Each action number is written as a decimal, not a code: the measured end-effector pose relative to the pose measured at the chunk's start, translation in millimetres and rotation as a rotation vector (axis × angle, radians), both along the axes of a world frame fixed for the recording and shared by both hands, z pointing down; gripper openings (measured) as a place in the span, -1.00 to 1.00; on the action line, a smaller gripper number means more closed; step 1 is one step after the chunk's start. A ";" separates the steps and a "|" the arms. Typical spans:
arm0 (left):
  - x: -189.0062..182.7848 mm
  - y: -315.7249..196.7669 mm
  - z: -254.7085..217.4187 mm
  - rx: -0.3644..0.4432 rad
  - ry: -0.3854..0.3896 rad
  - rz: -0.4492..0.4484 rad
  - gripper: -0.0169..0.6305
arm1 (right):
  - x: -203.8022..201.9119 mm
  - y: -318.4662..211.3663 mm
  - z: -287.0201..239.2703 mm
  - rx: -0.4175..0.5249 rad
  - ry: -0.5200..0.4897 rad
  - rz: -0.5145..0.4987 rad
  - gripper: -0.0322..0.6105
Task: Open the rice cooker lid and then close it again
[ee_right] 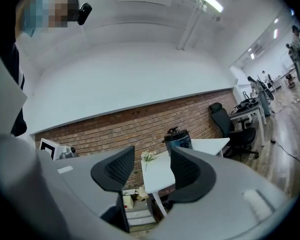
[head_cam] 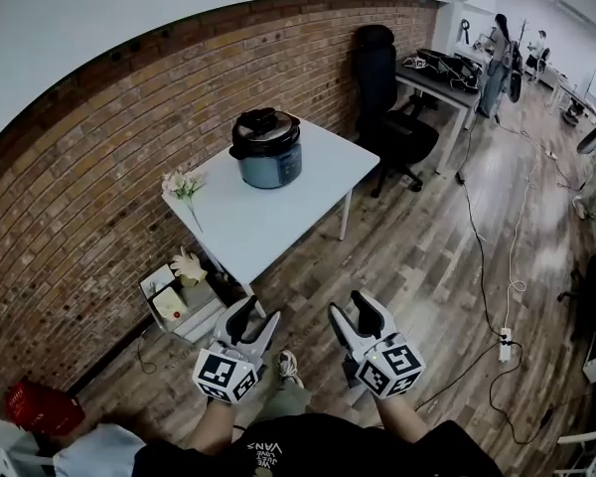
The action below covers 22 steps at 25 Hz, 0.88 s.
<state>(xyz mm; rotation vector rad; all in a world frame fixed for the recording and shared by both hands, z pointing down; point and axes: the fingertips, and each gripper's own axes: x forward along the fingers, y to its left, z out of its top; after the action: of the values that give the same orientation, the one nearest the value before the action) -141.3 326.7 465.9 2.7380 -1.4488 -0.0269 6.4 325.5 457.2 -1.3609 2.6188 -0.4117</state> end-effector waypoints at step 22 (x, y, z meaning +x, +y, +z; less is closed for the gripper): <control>-9.9 -264.5 -5.2 -0.010 0.014 0.057 -0.39 | -11.7 -253.7 4.1 -0.056 0.035 0.035 -0.21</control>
<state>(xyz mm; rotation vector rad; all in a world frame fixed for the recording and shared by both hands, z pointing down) -151.2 62.2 460.7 2.7637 -1.3638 -0.0374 -5.3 71.9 461.4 -1.4419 2.6256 -0.4633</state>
